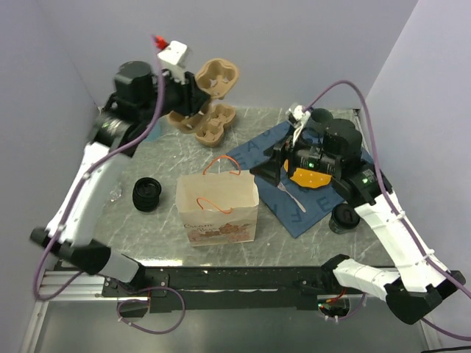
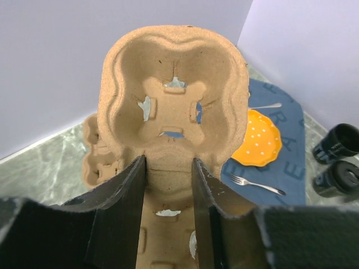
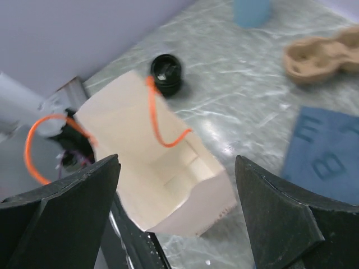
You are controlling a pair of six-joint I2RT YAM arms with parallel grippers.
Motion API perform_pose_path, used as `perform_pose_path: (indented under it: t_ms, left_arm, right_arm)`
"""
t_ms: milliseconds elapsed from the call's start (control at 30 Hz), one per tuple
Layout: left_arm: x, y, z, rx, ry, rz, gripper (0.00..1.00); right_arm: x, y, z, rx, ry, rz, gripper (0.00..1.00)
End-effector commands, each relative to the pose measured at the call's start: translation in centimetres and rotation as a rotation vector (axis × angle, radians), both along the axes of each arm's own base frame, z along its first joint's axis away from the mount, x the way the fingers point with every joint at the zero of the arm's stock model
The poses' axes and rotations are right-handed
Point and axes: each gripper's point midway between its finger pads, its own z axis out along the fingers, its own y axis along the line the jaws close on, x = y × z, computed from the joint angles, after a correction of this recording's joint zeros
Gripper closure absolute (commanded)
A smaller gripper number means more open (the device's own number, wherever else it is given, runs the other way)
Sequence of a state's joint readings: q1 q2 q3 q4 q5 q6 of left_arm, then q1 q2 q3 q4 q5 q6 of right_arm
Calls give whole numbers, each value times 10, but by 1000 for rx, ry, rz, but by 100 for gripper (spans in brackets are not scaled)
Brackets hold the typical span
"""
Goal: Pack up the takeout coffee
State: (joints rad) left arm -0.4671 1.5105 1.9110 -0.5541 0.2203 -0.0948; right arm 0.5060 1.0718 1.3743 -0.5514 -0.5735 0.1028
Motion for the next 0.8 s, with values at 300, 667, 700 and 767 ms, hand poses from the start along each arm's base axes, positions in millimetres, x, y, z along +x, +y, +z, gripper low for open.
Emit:
perform_pose_path:
  t_ms: [300,667,700,767]
  left_arm:
    - [-127,35,15,-25,-12,-162,59]
    - [-156,32,-18,-30,43,-253,59]
    - [-156,32,-18,-30,45,-255,59]
    - [-159,31,-19,-30,46,-267,58]
  right_arm:
    - [-18,31,-5,82,-170,307,14]
    - [15,42,-30,-9,-123,257,25]
    - [19,42,-31,-15,-122,249,26]
    - [24,45,-33,-22,-118,248,28]
